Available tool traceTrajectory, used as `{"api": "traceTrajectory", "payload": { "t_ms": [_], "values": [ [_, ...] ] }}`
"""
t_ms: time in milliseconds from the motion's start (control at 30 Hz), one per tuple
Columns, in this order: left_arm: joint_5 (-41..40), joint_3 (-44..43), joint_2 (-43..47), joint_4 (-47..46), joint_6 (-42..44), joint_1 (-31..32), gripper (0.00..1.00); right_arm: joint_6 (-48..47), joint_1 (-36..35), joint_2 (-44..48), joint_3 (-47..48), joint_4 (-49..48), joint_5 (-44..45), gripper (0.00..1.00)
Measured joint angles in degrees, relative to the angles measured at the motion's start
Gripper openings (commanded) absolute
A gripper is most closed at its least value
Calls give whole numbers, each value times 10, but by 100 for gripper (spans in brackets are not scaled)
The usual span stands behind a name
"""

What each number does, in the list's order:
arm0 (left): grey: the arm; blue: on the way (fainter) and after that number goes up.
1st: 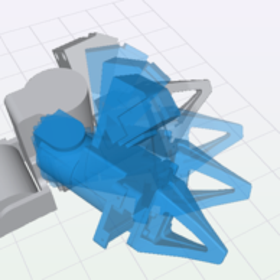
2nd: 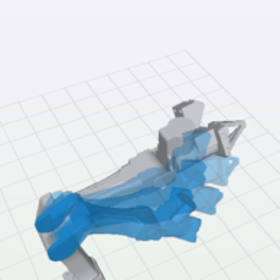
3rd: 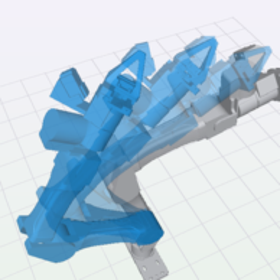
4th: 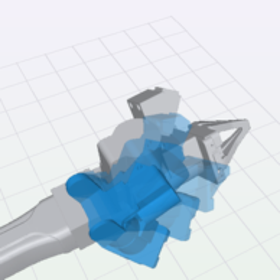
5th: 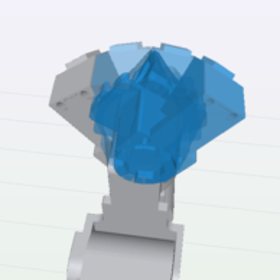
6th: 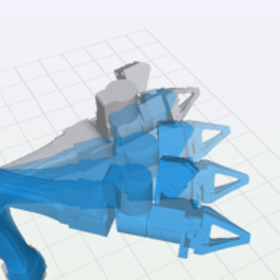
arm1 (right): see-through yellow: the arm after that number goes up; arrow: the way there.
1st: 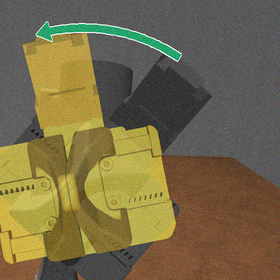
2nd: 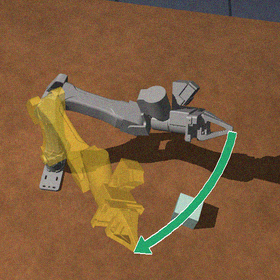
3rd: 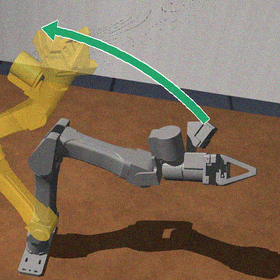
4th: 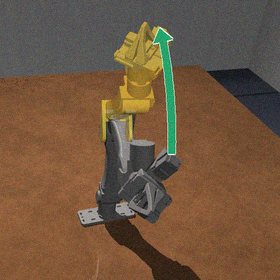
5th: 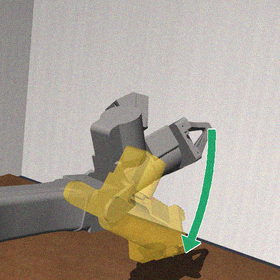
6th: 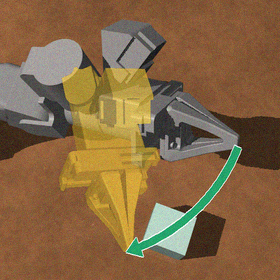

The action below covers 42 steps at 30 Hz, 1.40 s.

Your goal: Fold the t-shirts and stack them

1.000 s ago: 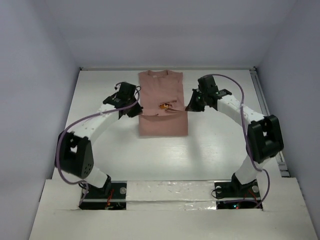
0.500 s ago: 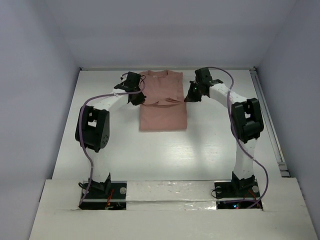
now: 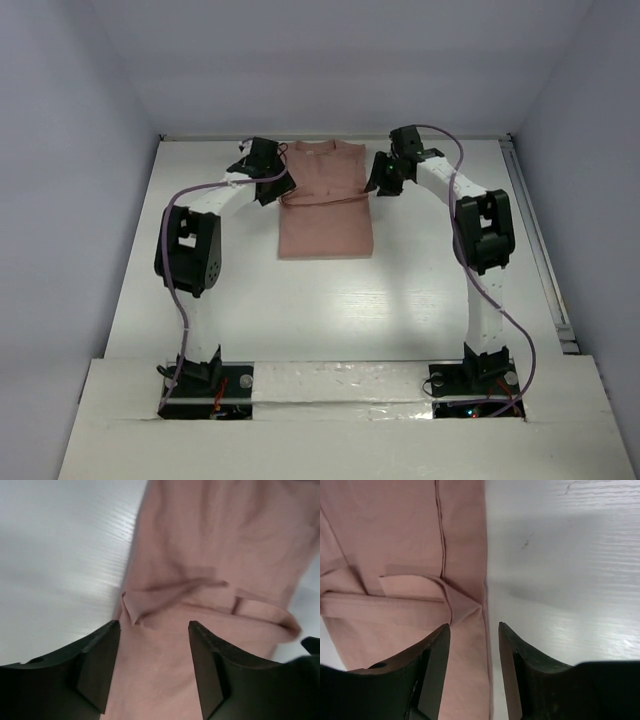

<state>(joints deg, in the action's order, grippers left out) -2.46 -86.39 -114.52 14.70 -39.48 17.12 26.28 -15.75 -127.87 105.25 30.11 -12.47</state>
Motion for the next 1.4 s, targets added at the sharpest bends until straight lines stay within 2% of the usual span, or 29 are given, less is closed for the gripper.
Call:
{"api": "traceTrajectory", "payload": {
  "t_ms": [33,100,200,233,267,367,500,600,767,1000,1200,1233,1300,1400],
  "values": [
    [-1,4,16,-3,2,0,54,-3,1,6,0,5,-1,37],
    [-3,18,61,-7,4,2,47,-10,2,35,-19,2,-6,0],
    [-7,88,162,-54,-4,17,17,-5,-5,110,-78,-10,-23,0],
    [-5,121,199,-73,-7,29,1,-6,-13,127,-83,-7,-28,0],
    [-2,151,228,-89,-10,43,0,-8,-24,136,-81,-13,-32,0],
    [22,238,263,-148,-26,81,0,-11,-66,118,-51,-23,-39,0],
    [46,313,207,-165,-33,93,0,-9,-108,45,-12,-31,-54,0],
    [49,349,174,-162,-32,88,0,-6,-115,-15,15,-22,-60,0],
    [52,368,178,-184,-30,84,0,3,-103,-89,68,-7,-60,0],
    [48,397,196,-206,-25,86,0,54,-80,-133,142,-43,-64,0],
    [25,405,235,-159,-13,87,0,102,-35,-159,155,-87,-89,0],
    [16,405,249,-144,-10,87,12,108,-27,-158,147,-94,-94,0],
    [3,405,279,-118,-4,85,23,111,-13,-143,117,-109,-101,0],
    [-2,404,323,-100,-4,74,25,110,-2,-51,-12,-127,-105,0]
  ]
}}
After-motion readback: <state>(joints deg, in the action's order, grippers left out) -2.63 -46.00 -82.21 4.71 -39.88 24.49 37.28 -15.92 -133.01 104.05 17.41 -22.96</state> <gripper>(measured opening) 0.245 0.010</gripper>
